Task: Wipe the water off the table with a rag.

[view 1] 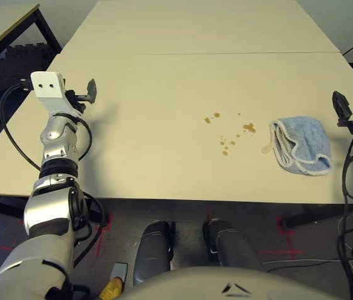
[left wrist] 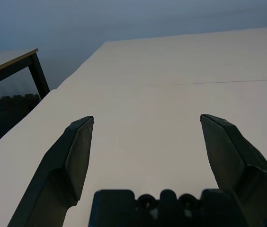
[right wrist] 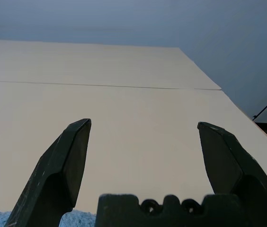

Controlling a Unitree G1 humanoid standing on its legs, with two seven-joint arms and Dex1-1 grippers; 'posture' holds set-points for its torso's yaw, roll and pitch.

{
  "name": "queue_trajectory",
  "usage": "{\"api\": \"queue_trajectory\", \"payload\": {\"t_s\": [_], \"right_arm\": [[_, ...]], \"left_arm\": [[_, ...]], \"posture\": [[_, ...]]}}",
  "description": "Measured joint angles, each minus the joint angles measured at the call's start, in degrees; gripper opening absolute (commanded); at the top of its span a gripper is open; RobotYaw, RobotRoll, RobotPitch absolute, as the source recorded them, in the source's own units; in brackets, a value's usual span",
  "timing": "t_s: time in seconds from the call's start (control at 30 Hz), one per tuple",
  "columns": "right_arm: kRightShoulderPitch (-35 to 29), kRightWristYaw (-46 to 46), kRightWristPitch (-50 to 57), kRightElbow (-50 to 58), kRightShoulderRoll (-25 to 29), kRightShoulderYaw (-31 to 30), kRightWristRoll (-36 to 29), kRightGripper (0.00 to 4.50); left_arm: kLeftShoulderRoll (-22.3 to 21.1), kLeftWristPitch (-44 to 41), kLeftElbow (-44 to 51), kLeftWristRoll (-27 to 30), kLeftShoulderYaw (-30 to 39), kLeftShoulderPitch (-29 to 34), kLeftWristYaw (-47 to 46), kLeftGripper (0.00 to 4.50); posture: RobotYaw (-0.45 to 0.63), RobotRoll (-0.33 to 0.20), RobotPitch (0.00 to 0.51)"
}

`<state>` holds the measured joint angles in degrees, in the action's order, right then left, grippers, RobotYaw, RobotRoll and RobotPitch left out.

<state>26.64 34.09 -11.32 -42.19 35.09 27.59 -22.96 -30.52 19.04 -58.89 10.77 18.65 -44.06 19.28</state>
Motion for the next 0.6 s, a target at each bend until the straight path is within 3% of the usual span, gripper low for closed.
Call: {"api": "queue_trajectory", "payload": {"t_s": [0.4, 0.6], "right_arm": [[1.6, 0.5, 0.0, -0.1, -0.1, -0.4, 0.4, 4.46], [0.8, 0.3, 0.3, 0.2, 0.2, -0.3, 0.4, 4.46]], "left_arm": [[0.1, -0.2, 0.8, 0.0, 0.0, 0.2, 0.5, 4.50], [0.5, -3.5, 3.3, 2.3, -1.3, 0.1, 11.8, 4.50]], "posture": [[-0.20, 0.000, 0.126], [-0.22, 0.000, 0.133]]}}
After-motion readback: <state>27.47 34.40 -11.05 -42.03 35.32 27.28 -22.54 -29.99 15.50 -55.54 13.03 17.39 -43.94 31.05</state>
